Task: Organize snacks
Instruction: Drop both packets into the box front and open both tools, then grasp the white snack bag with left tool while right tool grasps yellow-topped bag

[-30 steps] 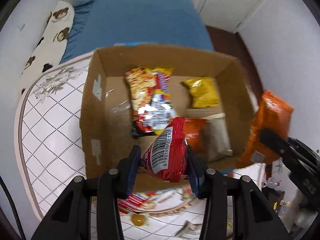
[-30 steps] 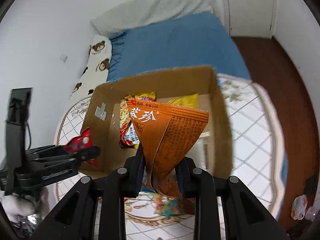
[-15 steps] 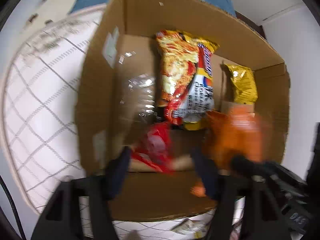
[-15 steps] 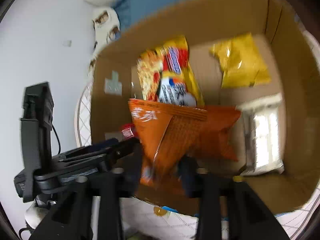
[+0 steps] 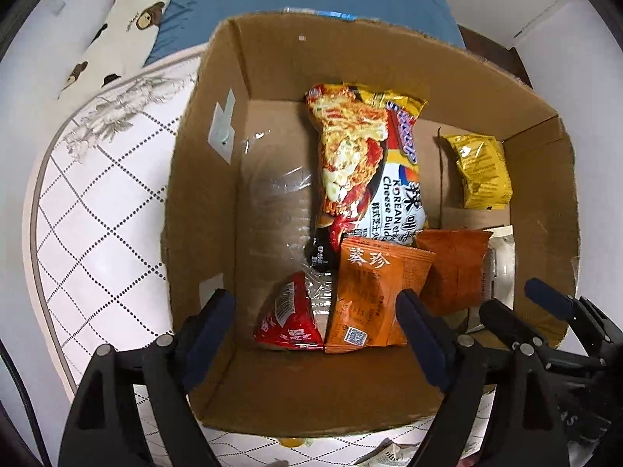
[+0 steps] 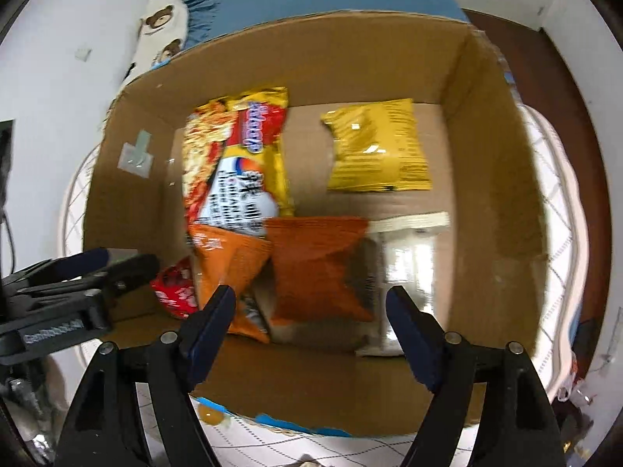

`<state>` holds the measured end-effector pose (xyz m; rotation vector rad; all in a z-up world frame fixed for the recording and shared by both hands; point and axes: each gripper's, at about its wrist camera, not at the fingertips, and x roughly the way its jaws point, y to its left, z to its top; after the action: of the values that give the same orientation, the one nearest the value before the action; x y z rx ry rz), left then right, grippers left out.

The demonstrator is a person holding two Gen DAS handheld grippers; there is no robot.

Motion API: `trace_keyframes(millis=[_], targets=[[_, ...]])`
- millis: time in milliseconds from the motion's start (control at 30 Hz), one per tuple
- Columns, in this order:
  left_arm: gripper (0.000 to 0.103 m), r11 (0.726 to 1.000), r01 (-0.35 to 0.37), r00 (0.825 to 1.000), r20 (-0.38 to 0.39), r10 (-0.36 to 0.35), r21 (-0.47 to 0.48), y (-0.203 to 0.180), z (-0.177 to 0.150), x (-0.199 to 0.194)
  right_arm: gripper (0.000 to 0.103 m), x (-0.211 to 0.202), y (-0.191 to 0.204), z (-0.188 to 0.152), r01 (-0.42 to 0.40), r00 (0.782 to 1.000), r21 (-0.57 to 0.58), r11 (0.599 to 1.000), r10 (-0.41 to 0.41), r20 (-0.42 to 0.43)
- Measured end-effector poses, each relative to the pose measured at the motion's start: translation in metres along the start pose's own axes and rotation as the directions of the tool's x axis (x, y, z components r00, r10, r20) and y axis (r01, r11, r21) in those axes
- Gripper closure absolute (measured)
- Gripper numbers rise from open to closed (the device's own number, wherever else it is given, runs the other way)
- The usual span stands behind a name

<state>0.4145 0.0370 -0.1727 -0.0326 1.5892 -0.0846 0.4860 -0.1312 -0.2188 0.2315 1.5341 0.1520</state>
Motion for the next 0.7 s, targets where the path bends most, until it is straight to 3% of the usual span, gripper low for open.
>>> trace_keyframes(millis=[367, 533, 700], targets=[[0.018, 0.999, -0.04, 0.983, 0.182, 0.037, 0.012, -0.011, -0.028, -0.04, 0.021, -0.052, -0.014, -0.033, 0.08, 0.986, 0.001, 0.997, -0.08, 0.147], [0.018, 0.999, -0.048, 0.956, 0.291, 0.04, 0.023, -0.017, -0.059, -0.071, 0.018, -0.082, -0.015, -0.056, 0.082, 0.972, -0.001, 0.997, -0.08, 0.221], [0.018, 0.997, -0.063, 0.924, 0.38, 0.041, 0.045, -0.023, -0.092, -0.102, 0.015, -0.119, -0.012, -0.083, 0.099, 0.942, -0.011, 0.995, -0.09, 0.322]])
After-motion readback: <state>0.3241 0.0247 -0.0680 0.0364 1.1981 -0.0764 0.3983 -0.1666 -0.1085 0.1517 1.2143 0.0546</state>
